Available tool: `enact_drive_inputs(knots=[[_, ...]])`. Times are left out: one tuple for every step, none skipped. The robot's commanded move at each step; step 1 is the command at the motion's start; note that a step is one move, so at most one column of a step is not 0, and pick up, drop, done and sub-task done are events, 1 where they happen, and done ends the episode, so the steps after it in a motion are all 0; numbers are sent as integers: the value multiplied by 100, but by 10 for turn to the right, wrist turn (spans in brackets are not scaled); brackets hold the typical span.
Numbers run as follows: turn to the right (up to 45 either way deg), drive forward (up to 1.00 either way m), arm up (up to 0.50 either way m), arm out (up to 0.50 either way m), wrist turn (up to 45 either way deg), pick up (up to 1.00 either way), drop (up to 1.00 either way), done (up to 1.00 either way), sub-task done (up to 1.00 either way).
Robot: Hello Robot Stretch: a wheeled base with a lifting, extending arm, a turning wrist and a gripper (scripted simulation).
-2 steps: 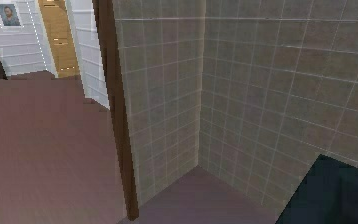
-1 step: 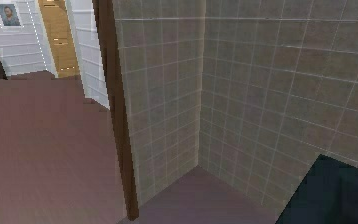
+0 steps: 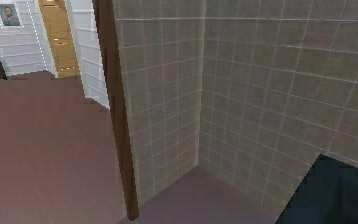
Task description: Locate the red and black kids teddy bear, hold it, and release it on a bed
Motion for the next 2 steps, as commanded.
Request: enact_drive_inputs(knots=[[0,0,0,0,450,0,0,0,0],[0,0,0,0,90,0,0,0,0]])
